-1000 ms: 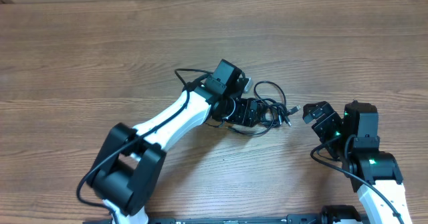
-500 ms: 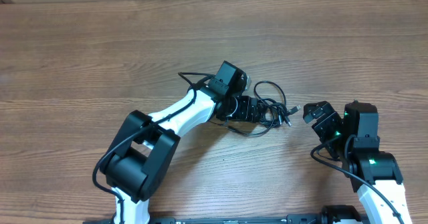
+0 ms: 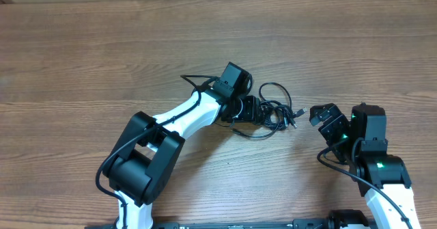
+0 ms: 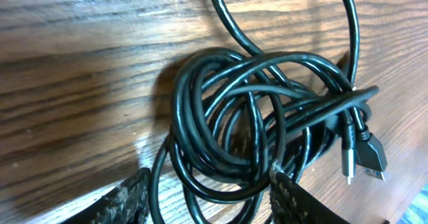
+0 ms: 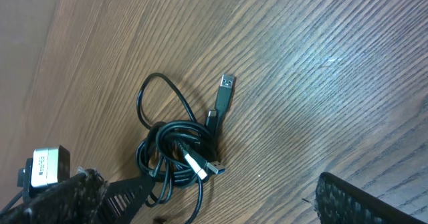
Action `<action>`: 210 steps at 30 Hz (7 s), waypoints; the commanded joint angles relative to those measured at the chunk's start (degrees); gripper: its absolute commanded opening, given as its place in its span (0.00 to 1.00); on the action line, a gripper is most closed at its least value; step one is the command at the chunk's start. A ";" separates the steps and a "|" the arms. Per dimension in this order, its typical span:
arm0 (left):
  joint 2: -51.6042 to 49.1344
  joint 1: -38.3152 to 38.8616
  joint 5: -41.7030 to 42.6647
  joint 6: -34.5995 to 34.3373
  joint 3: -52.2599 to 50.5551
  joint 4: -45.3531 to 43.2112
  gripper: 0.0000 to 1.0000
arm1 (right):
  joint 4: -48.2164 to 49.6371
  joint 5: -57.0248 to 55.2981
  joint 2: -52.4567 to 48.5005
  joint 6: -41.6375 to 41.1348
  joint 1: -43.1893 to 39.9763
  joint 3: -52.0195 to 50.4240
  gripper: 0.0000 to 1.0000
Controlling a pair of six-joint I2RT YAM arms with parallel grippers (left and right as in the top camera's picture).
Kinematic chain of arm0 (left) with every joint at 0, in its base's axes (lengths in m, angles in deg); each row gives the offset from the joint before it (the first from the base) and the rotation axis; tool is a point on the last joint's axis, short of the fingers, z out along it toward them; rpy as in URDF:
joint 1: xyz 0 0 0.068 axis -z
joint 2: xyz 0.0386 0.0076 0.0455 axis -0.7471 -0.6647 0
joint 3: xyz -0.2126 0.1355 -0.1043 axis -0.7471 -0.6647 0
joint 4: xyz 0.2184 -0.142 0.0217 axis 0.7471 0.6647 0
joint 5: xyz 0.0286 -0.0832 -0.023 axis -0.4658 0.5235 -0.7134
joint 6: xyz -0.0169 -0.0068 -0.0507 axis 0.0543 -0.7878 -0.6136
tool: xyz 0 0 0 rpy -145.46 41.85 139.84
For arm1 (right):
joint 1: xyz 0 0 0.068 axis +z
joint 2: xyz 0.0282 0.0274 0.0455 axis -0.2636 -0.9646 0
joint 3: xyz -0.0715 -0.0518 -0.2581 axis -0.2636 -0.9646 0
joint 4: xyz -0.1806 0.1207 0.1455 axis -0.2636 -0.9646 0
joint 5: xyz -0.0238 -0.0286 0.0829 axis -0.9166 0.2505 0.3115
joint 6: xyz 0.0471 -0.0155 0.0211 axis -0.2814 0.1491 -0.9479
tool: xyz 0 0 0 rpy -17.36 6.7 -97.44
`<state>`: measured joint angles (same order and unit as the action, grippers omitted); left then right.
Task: Untangle cables
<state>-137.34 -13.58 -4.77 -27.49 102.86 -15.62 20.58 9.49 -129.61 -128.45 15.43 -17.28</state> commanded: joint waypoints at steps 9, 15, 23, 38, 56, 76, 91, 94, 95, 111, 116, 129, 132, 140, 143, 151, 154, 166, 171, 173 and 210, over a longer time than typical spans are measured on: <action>-1.01 0.22 -4.22 -4.13 0.72 -0.87 0.64 | 0.55 -0.98 0.57 0.00 0.11 -0.28 1.00; -2.21 1.29 -4.22 -4.44 0.68 -1.01 0.55 | 0.61 -0.98 0.57 0.00 0.11 -0.28 1.00; -5.73 2.29 -3.50 -4.68 0.68 -2.64 0.52 | 0.59 -0.98 0.57 0.00 0.11 -0.28 1.00; -1.36 -2.32 14.56 13.64 0.74 -6.51 0.04 | 1.90 4.85 0.59 12.72 0.11 -0.28 1.00; 35.52 -2.43 -0.63 49.79 0.74 17.27 0.04 | 5.70 43.85 0.59 42.75 0.17 1.84 0.96; 41.68 -2.29 17.77 54.69 1.07 27.69 0.04 | 5.31 47.01 10.93 43.54 8.48 7.13 0.83; 43.34 0.11 16.76 55.36 1.07 24.63 0.04 | 4.13 45.16 10.93 43.54 8.48 7.13 0.16; 43.32 0.20 16.76 53.94 1.07 22.38 0.04 | 3.52 45.11 10.93 43.60 8.48 7.13 0.04; 43.32 0.20 16.76 53.48 1.07 21.62 0.04 | 3.43 45.13 10.93 43.63 8.48 7.13 0.04; 43.32 0.22 17.59 48.54 1.07 17.05 0.04 | 3.13 45.16 10.93 43.78 8.48 7.13 0.29; 43.32 1.22 17.90 48.54 1.07 16.96 0.04 | 3.19 45.13 10.93 43.78 8.48 7.13 0.04; 43.28 3.15 9.49 48.61 1.05 21.51 0.04 | 3.61 45.16 10.93 42.86 8.48 7.39 0.04; 43.25 3.15 8.59 48.61 1.05 23.78 0.04 | 3.78 45.16 10.93 41.72 8.48 8.09 0.04; 43.08 4.68 11.30 48.59 0.98 26.03 0.04 | 3.80 45.13 10.93 38.75 8.48 9.99 0.04; 42.88 6.67 11.45 48.59 0.96 26.27 0.04 | 3.78 45.13 10.93 38.73 8.48 9.99 0.04; 39.78 13.97 11.26 50.12 0.94 28.41 0.04 | 4.70 45.13 10.93 35.91 8.48 10.01 0.04; 38.38 14.86 11.04 50.12 0.94 28.39 0.04 | 4.85 45.09 10.93 35.95 8.48 10.01 0.04; 37.48 14.71 -0.26 47.01 0.96 29.70 0.04 | 0.66 35.82 10.93 35.91 8.48 10.01 0.34; 37.48 14.71 -3.48 44.72 0.96 29.70 0.04 | -1.01 31.10 10.93 35.69 8.48 10.01 0.68; 37.48 14.69 -5.88 42.82 0.96 29.70 0.04 | -1.42 30.51 10.93 35.74 8.48 10.01 0.73; 38.16 11.32 1.36 31.32 1.77 21.24 0.04 | -8.41 16.59 10.80 37.44 8.48 9.99 0.96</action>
<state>-99.57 -1.97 -10.49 0.71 103.47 6.24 12.62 29.36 -119.01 -91.47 24.00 -9.30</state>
